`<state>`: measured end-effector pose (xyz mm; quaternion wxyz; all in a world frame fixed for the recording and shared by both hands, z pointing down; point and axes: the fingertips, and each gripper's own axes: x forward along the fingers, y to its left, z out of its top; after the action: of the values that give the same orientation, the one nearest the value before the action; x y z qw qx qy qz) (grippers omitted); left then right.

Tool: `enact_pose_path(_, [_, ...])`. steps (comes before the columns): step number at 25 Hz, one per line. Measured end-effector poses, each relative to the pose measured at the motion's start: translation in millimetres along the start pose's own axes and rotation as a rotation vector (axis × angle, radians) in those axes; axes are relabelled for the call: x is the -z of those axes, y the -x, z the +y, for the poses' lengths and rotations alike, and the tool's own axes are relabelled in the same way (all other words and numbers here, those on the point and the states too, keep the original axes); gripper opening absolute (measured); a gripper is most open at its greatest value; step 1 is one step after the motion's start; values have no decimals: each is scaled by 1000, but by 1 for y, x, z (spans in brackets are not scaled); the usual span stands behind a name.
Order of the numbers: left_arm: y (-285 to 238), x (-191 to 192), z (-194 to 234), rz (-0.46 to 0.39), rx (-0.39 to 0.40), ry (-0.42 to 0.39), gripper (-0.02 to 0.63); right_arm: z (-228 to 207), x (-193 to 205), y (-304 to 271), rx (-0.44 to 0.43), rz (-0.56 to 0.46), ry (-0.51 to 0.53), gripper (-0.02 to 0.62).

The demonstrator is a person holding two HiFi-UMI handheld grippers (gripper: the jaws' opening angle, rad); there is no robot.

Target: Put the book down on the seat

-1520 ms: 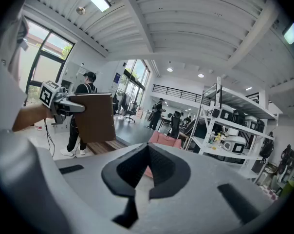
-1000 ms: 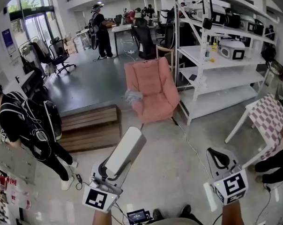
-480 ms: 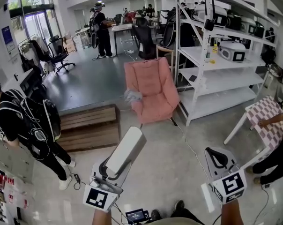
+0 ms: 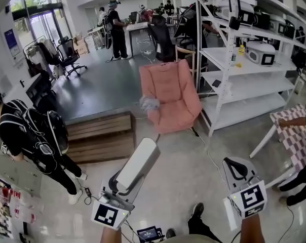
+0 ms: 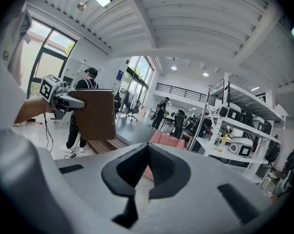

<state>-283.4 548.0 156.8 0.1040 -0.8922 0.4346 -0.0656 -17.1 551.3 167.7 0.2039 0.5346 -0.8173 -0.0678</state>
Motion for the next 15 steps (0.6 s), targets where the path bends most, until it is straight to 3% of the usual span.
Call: enact_pose_path(15, [-179,17,25,67,-85,10,216,-132,33,-151,-129,-21,-25,-8])
